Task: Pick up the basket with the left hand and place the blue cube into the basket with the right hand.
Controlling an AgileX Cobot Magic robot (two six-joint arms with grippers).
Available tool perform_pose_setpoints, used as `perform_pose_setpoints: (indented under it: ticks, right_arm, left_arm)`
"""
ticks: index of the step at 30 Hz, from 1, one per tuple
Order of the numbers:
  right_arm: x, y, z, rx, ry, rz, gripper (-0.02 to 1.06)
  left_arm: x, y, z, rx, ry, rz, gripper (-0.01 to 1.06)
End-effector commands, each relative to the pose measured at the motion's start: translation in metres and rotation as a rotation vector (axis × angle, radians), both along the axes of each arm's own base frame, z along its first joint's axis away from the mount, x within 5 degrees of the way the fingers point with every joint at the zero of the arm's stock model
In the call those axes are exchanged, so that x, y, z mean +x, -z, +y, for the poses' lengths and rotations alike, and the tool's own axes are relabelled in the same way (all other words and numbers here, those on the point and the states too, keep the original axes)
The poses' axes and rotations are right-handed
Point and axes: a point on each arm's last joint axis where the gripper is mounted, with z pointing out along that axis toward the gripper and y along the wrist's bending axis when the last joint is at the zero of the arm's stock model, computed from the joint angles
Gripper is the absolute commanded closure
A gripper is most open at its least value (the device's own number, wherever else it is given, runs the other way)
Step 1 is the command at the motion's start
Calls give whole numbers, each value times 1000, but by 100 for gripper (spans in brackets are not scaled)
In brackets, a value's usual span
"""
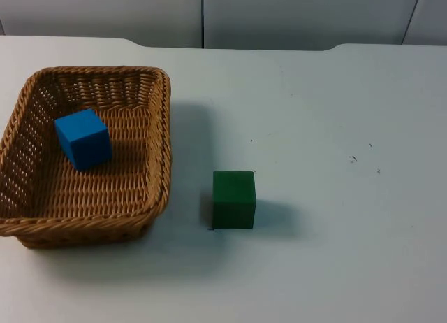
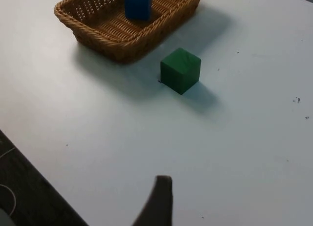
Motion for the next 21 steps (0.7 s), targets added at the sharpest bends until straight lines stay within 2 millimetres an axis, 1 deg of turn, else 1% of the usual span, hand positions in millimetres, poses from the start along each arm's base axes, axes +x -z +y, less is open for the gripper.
perform_pose_setpoints:
  ticks: [1,3,4,5,6,7,8,9,11,21]
  right_arm:
    - [0,2,0,2,-4,-4,26]
    - [0,2,0,2,-4,-5,26]
    - [0,2,0,2,-4,-5,26]
    - [0,2,0,2,-4,-5,24]
    - [0,2,0,2,-4,-5,21]
    - [0,2,0,2,-4,-5,17]
    - [0,2,0,2,-4,-5,11]
    - [0,2,0,2,-4,-5,11]
    - [0,2,0,2,-4,-5,-1]
    - [0,2,0,2,-4,-5,0]
  left_arm:
    - [0,2,0,-2,-4,5,41]
    - [0,2,1,2,-6,5,27]
    - [0,2,1,2,-6,5,27]
    - [0,2,1,3,-7,5,18]
    - [0,2,1,4,-7,5,8]
    - [0,2,1,6,-9,7,1]
    - [0,2,1,6,-9,7,0]
    - [0,2,1,6,-9,7,0]
    - [0,2,1,6,-9,7,0]
    - [0,2,1,6,-9,7,0]
